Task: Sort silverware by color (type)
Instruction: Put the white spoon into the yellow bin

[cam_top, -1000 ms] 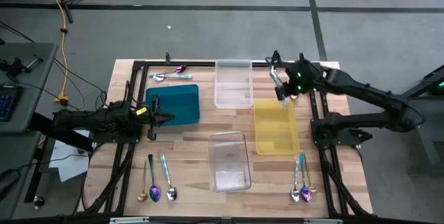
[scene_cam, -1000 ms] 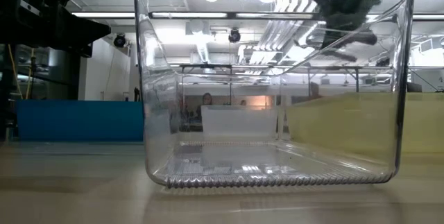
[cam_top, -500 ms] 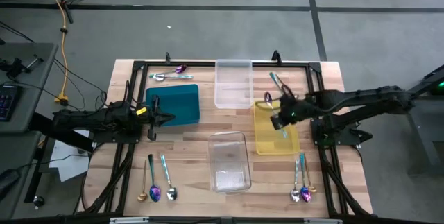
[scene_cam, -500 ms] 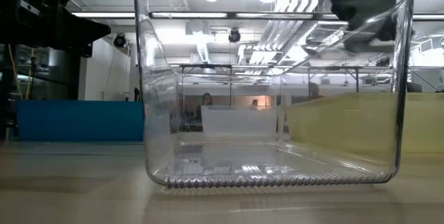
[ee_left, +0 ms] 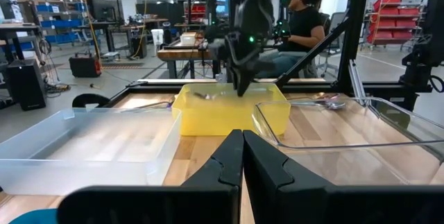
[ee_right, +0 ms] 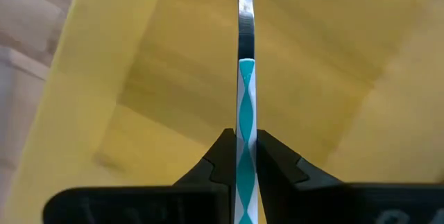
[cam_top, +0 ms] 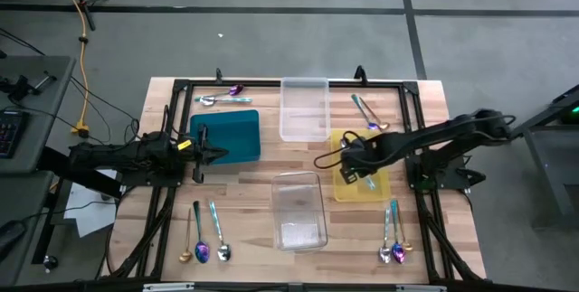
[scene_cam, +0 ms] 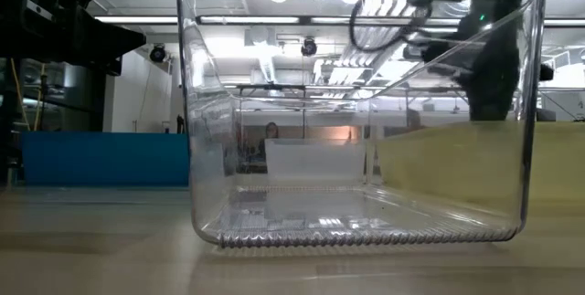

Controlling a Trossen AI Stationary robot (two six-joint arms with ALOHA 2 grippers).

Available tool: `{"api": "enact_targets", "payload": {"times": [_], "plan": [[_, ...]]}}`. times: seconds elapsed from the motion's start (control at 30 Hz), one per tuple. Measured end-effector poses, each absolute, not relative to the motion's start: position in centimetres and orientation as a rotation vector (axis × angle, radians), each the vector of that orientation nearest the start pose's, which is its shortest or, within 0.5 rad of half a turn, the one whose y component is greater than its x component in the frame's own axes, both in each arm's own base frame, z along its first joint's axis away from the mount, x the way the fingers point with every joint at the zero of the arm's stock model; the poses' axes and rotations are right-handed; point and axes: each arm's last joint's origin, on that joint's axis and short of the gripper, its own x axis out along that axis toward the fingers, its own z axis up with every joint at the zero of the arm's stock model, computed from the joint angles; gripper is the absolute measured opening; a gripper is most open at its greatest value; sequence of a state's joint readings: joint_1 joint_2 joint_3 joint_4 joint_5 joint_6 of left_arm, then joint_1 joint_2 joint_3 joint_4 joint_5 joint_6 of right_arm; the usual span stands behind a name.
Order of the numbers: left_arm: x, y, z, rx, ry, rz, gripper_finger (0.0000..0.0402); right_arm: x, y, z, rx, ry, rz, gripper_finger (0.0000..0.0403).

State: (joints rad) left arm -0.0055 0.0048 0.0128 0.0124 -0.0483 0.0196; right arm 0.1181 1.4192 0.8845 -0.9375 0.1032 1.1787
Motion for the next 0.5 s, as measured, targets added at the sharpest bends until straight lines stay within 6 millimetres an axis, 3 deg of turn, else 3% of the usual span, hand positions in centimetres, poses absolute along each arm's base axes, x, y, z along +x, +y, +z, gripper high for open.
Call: {"api": "enact_targets", "payload": {"times": [0.23, 0.5], "plan": [[9.7, 0.1, 16.9, 0.019, -0.02, 0.044, 0.0003, 24.6, 2.7, 17.3, 0.769, 1.322, -0.784, 0.0029], [9.7, 0.1, 16.9, 0.019, -0.02, 0.043, 0.0003, 24.6, 2.8, 17.1, 0.749, 1.347, -0.749, 0.0053]]}}
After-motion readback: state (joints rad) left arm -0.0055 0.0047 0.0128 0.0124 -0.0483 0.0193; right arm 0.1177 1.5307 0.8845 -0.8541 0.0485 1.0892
